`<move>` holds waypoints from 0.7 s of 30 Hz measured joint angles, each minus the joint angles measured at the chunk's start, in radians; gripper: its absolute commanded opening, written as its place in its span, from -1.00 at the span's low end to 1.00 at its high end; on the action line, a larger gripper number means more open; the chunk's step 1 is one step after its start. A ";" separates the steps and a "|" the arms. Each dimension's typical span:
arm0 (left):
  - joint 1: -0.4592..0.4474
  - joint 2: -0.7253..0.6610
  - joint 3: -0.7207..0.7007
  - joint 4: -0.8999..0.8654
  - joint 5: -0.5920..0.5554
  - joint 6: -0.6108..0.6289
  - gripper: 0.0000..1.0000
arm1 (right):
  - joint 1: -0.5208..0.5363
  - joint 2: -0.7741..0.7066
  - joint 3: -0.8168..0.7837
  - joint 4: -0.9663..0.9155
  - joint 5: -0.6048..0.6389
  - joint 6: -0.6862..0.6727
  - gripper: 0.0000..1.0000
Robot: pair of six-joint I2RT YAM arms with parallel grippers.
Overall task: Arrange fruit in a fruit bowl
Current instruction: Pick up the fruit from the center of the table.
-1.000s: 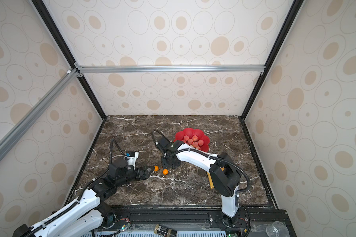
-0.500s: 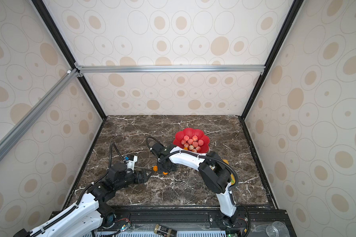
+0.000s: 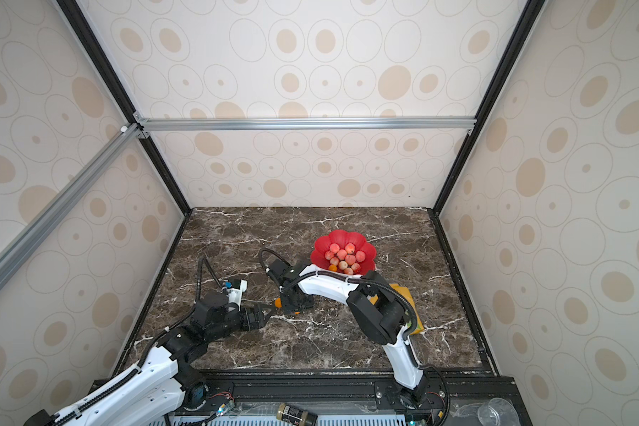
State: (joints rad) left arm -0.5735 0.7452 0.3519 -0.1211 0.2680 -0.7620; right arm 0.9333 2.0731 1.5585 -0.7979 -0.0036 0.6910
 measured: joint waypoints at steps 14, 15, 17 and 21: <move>0.000 0.008 0.000 0.000 0.000 0.000 0.97 | 0.002 0.024 0.003 -0.001 0.000 0.000 0.00; 0.000 0.008 0.000 0.000 0.000 0.000 0.97 | 0.002 0.025 0.003 -0.001 0.000 0.000 -0.01; 0.000 0.008 0.000 0.000 0.000 0.000 0.97 | 0.002 0.029 0.006 -0.002 0.002 0.000 -0.04; 0.000 0.013 0.000 0.002 0.000 0.000 0.97 | 0.002 0.035 0.011 -0.002 0.004 0.000 -0.07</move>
State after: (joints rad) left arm -0.5735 0.7582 0.3519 -0.1188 0.2680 -0.7620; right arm 0.9352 2.1086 1.5692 -0.7994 0.0002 0.6914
